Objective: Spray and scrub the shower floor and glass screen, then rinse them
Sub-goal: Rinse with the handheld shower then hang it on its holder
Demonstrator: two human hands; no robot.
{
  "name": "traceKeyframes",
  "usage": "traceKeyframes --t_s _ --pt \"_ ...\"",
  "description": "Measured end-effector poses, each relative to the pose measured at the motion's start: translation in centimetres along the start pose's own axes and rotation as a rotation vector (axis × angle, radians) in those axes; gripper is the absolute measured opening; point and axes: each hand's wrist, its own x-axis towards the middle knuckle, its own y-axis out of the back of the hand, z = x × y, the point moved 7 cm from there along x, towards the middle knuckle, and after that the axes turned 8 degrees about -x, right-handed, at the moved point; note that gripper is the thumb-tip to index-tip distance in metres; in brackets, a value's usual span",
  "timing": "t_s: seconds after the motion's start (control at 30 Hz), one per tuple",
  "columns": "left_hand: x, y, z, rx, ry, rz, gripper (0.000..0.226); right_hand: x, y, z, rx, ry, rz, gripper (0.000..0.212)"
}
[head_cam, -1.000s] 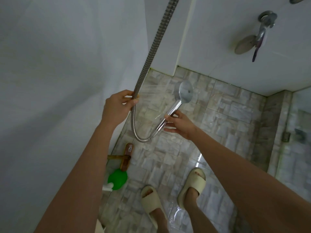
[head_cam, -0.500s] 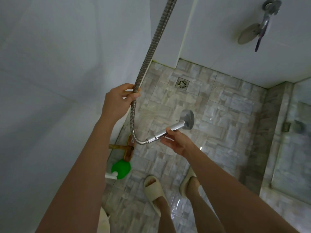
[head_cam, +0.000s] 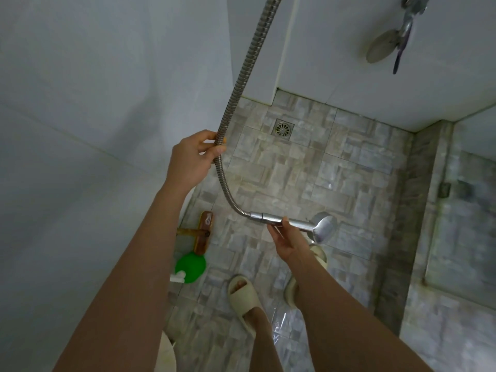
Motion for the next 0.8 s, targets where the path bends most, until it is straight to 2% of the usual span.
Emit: traceKeyframes --t_s 0.2,0.33,0.47,0.6,0.8 --pt "0.6 -0.9 0.0 0.009 -0.006 -0.013 0.017 0.2 1.0 -2.2 0.026 0.056 -0.046 0.005" --pt "0.7 -2.9 0.4 0.038 -0.007 -0.056 0.016 -0.1 3.4 -3.8 0.026 0.033 0.041 0.012" --pt "0.6 -6.9 1.5 0.128 0.008 -0.154 0.014 -0.2 7.1 -6.5 0.101 0.024 0.149 0.021" --pt "0.2 -12.0 2.7 0.145 0.028 -0.325 0.014 -0.1 10.9 -9.5 0.116 0.049 0.21 0.023" --pt "-0.3 -19.4 3.7 0.072 0.102 -0.484 0.011 -0.1 16.1 -13.8 0.161 0.107 0.313 0.02"
